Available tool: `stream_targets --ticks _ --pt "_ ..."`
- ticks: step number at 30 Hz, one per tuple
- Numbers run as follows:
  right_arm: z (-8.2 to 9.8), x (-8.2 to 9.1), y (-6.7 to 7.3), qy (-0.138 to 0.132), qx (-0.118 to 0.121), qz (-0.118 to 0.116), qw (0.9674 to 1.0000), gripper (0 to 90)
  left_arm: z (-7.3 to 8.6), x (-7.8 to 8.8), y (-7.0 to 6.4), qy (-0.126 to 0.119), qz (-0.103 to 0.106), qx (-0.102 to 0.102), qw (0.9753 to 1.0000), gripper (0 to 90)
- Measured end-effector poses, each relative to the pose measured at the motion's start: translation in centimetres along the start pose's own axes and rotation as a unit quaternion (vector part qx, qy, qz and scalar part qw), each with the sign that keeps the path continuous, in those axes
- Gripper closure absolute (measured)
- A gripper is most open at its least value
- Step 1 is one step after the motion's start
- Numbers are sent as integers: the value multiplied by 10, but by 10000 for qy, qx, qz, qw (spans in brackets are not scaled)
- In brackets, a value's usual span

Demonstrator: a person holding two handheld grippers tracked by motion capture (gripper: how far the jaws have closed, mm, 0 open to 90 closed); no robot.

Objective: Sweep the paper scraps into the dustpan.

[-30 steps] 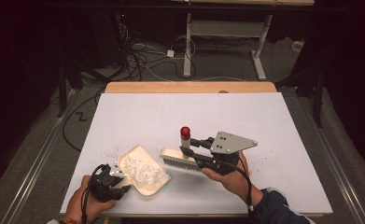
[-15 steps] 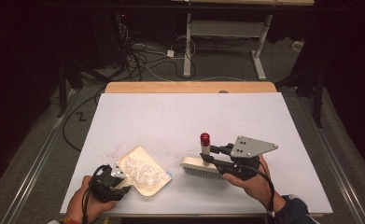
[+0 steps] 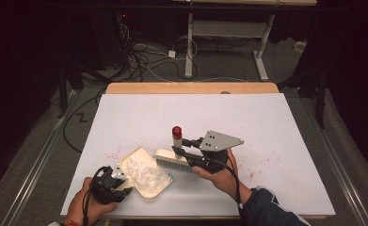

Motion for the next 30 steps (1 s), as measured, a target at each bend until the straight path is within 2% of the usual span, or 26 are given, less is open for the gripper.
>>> stream_targets --ticks 3,8,13,17,19,22,25,28,30 --pt "-4 4 1 -83 11 -22 10000 707 0 0 0 -13 -15 5 10000 632" --pt "-11 24 -4 -212 -55 54 9997 707 0 0 -1 4 -23 16 10000 632" --pt "-6 39 -17 -256 -22 477 9985 707 -1 1 -2 48 -40 39 10000 632" --pt "7 36 -24 -134 68 814 9966 707 -2 1 -3 87 -61 63 9999 632" --pt "13 31 -24 -47 141 855 9962 707 -2 1 -4 89 -60 81 9999 631" --pt "18 25 -15 -21 -11 667 9978 707 -2 0 -4 85 -37 127 9999 632" --pt "18 23 6 90 109 488 9987 706 -2 0 -5 79 -11 222 9997 632" --pt "17 17 27 128 17 176 9998 707 -2 0 -6 87 -44 292 9995 632" --pt "15 10 38 101 122 180 9997 706 -3 0 -7 105 -70 324 9994 632"
Point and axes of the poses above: each handheld gripper's, and its own axes: x roughly backward along the jaws, z roughly out of its underside, y roughly to its left, the point moved 9 cm from there along -x, roughly forward along the jaws, and after that the axes turned 7 degrees about -x, right-handed, at the moved point
